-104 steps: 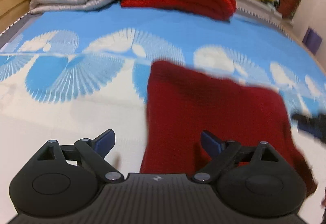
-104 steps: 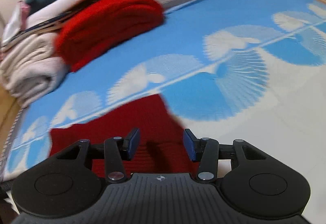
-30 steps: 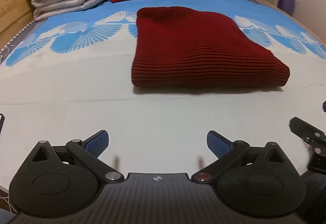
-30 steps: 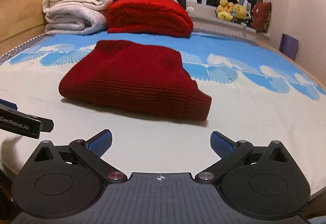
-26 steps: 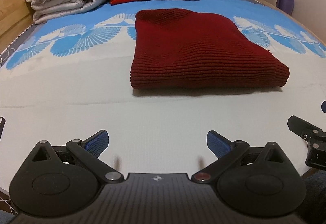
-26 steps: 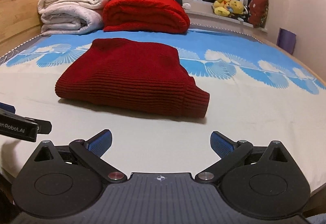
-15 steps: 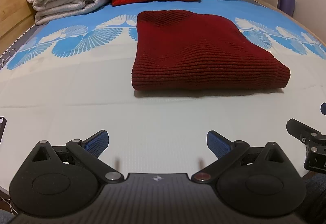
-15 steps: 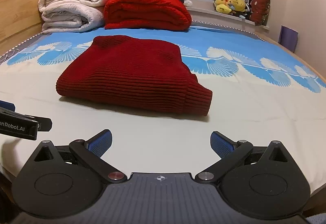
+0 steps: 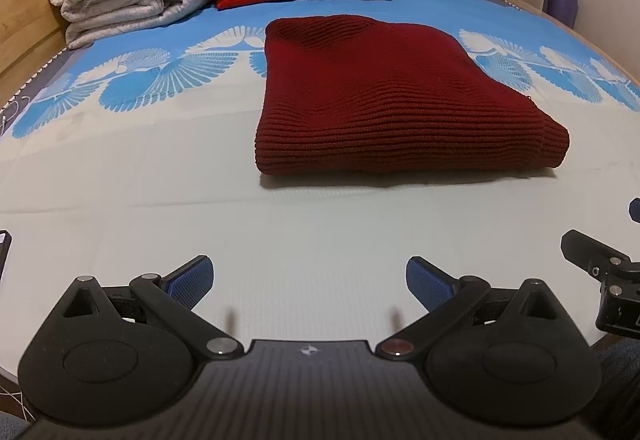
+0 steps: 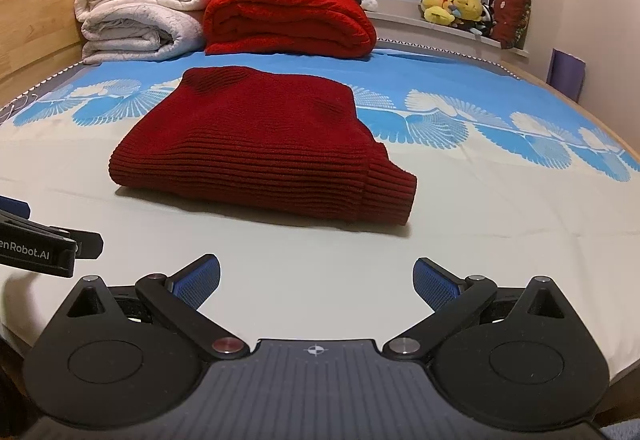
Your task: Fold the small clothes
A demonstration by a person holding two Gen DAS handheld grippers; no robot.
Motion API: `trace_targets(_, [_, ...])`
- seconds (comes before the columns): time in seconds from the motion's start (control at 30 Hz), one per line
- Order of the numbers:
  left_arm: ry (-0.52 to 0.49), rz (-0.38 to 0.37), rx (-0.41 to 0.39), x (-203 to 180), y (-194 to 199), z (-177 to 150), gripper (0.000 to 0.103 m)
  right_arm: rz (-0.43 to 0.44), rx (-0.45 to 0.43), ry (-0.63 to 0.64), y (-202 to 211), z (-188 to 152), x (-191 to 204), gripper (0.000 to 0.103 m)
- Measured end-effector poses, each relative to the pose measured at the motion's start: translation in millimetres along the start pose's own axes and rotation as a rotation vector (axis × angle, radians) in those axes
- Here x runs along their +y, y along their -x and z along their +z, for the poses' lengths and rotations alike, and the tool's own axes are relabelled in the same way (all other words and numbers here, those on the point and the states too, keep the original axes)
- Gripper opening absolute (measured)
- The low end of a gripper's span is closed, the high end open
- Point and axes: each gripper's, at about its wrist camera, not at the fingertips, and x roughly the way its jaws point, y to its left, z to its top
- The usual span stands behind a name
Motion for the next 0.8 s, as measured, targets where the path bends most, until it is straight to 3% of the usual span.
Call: trace_targets(0.8, [-0.011, 0.011, 0.003, -2.3, -0.9, -1.2, 0.103, -0.003, 0.004, 0.002, -0.3, -1.0, 0.4, 0.102])
